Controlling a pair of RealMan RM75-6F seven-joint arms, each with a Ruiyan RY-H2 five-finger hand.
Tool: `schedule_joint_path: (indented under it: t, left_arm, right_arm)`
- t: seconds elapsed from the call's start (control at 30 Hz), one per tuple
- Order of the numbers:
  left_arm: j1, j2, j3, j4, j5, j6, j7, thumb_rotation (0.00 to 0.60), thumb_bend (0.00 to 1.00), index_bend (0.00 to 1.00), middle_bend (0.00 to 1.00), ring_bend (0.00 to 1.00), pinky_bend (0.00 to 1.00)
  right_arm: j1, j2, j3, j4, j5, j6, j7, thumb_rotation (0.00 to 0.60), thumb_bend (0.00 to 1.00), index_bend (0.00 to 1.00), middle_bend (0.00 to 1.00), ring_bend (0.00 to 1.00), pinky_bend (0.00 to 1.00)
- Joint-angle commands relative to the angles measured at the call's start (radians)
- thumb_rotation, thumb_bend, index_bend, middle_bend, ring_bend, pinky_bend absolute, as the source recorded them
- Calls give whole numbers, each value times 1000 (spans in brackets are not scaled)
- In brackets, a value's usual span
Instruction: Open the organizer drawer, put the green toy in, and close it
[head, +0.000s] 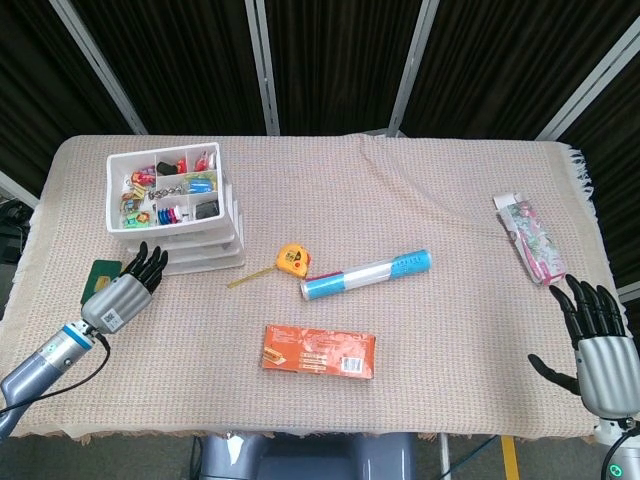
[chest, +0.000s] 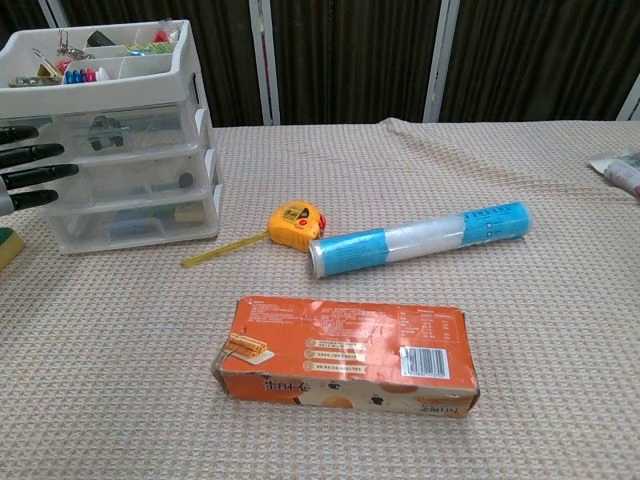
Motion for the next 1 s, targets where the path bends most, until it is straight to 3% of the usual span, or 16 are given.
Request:
schedule_joint_path:
  t: [0.03,0.43,0.53,0.6,0.77,0.83,1.0]
  left_arm:
    - [2,-3,0,12,-10,-1,-11,600,923,249,97,88,141]
    - [26,28,63,-17,65,147,-111,600,922,237,97,88,141]
    - [43,41,74,-43,70,184,-143,600,879,225,96,88,141]
    - [60,51,84,-69,69,217,-182,600,778,221,93,87,141]
    - [128,66,91,-140,47,351,-316,600,332,199,75,77,134]
    - [168,65,92,-169,27,424,-401,600,214,184,45,56,116]
    - [267,68,110,-270,-57,518,-601,600,81,139,0,3,67]
  right_arm:
    - [0,0,-1,0,0,-2,-1,600,5,102,0,0,19]
    - [1,-2,-2,-1,0,-6,-11,600,5,103,0,0,20]
    - [0,-1,-1,-1,1,-3,-10,600,5,102,0,0,19]
    - [0,0,1,0,3,-1,-8,600,5,102,0,0,19]
    - [-1,3,5,2,8,2,-3,600,5,103,0,0,19]
    - [-1,4,5,3,6,2,-3,600,5,102,0,0,19]
    - [1,2,2,7,-2,1,-6,600,4,95,0,0,18]
